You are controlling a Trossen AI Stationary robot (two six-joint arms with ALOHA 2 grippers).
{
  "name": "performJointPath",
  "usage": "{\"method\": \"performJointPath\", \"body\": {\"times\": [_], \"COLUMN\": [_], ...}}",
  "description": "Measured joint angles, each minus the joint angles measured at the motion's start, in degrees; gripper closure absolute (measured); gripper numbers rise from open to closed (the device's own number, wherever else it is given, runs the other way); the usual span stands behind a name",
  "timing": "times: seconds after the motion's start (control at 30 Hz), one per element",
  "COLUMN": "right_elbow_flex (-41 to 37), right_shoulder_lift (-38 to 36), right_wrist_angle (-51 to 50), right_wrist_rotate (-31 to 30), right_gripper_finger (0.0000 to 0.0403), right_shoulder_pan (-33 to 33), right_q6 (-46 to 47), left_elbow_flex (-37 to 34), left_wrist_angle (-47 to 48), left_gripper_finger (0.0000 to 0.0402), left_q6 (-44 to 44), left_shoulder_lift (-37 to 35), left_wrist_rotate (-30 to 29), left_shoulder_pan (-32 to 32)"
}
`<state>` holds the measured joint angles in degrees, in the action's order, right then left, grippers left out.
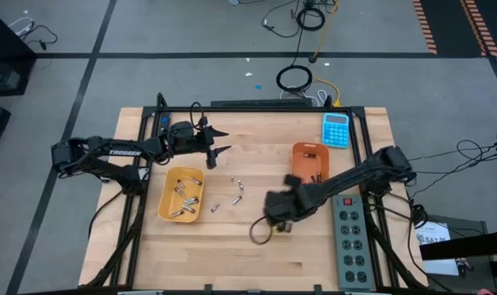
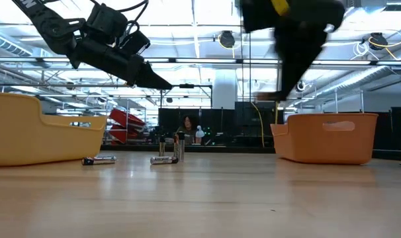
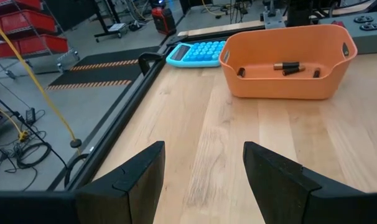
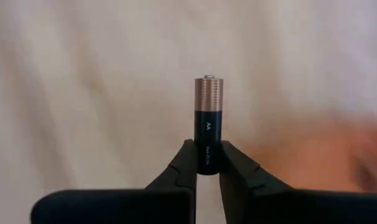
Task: Sort batteries
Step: Put the black-brown battery into the orange bin
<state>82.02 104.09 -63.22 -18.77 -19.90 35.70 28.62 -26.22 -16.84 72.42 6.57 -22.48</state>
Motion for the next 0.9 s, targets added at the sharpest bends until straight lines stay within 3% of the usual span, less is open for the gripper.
{"method": "performJointPath", "body": {"times": [0.17,0.27,0.37,0.47,0.63,0.73,0.9], "right_elbow_flex": [-0.7,-5.0,-13.1,-22.9,-35.9,-39.1,-39.5], "right_shoulder_lift": [-5.0,-9.4,-14.0,-19.9,-29.4,-31.8,-31.8], "right_wrist_angle": [-17.3,-17.8,-14.4,-5.8,11.3,13.3,15.0], "right_wrist_rotate": [-7.4,-7.3,-6.2,-4.0,2.6,4.5,5.7], "right_gripper_finger": [0.0382,0.0382,0.0382,0.0382,0.0382,0.0371,0.0301], "right_shoulder_pan": [-0.3,-0.3,0.5,2.7,10.0,14.3,18.2], "right_q6": [17.9,23.1,25.8,25.0,17.9,15.8,11.3], "left_elbow_flex": [0.0,0.0,0.0,0.1,1.7,2.9,3.8], "left_wrist_angle": [1.8,2.9,3.1,3.1,4.0,7.1,11.2], "left_gripper_finger": [0.0174,0.0174,0.0174,0.0174,0.0174,0.0174,0.0174], "left_q6": [0.1,1.5,3.3,4.6,6.0,6.1,7.6], "left_shoulder_lift": [0.0,0.0,0.0,0.0,0.0,0.0,0.0], "left_wrist_rotate": [0.5,1.7,6.7,12.5,13.4,13.4,13.1], "left_shoulder_pan": [0.0,0.0,0.0,0.4,2.2,3.2,3.6]}}
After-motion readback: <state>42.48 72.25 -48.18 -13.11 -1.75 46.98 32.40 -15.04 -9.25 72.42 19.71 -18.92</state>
